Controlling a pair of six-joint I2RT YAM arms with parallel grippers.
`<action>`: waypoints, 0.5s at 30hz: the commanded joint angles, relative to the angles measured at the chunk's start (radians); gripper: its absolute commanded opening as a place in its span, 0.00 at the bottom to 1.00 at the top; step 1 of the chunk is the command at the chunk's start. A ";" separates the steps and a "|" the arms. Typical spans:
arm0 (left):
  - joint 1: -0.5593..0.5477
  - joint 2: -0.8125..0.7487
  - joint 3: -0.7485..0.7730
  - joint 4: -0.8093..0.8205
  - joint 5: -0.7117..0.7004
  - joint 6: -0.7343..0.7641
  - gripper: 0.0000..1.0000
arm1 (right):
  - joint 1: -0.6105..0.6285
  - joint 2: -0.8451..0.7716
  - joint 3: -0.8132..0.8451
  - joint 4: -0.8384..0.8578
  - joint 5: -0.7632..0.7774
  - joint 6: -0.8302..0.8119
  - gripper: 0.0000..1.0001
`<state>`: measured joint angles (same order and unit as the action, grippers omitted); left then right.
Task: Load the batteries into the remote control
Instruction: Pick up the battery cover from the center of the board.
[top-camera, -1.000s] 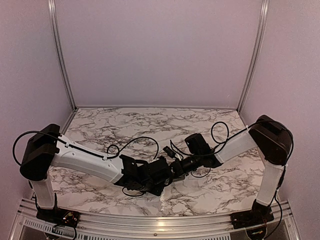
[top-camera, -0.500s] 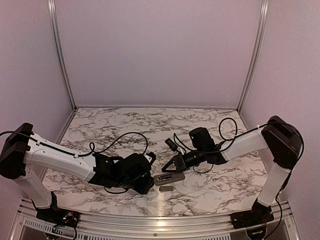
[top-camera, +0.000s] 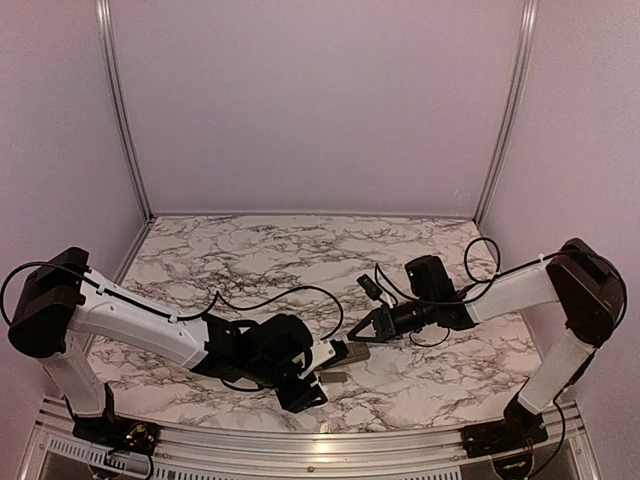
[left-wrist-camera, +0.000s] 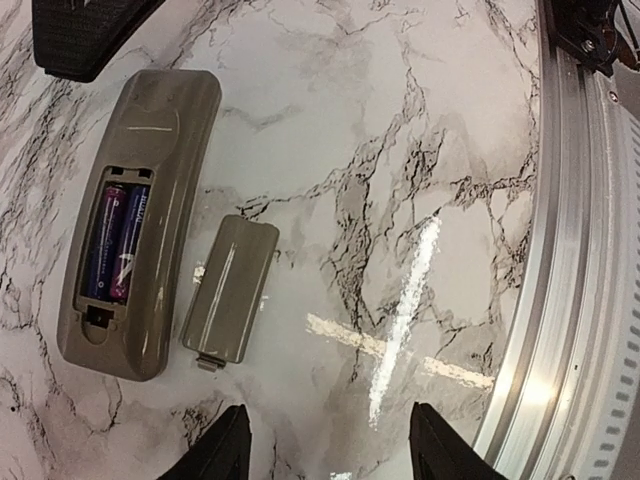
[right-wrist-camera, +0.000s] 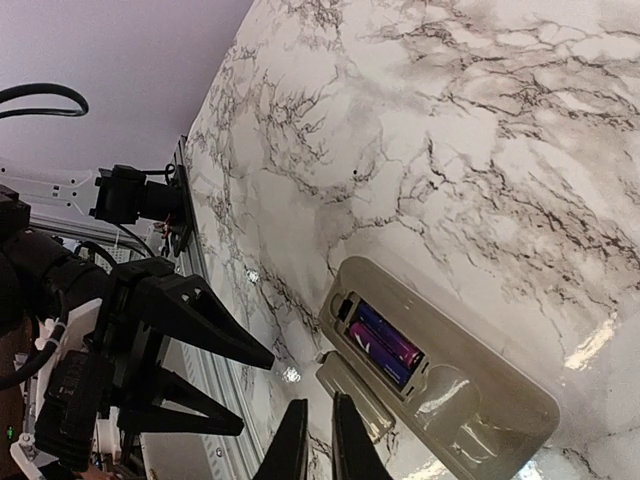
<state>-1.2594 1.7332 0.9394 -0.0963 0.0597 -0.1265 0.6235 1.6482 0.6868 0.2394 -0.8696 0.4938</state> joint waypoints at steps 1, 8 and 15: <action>0.000 0.051 0.058 -0.021 0.041 0.121 0.56 | -0.015 -0.037 -0.022 -0.016 -0.002 -0.019 0.08; 0.032 0.108 0.083 -0.016 0.016 0.122 0.57 | -0.021 -0.048 -0.030 -0.014 -0.003 -0.021 0.08; 0.064 0.137 0.112 -0.050 -0.013 0.168 0.54 | -0.028 -0.057 -0.033 -0.015 -0.007 -0.019 0.07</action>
<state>-1.2148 1.8511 1.0210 -0.1116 0.0681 0.0082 0.6075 1.6173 0.6556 0.2287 -0.8719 0.4881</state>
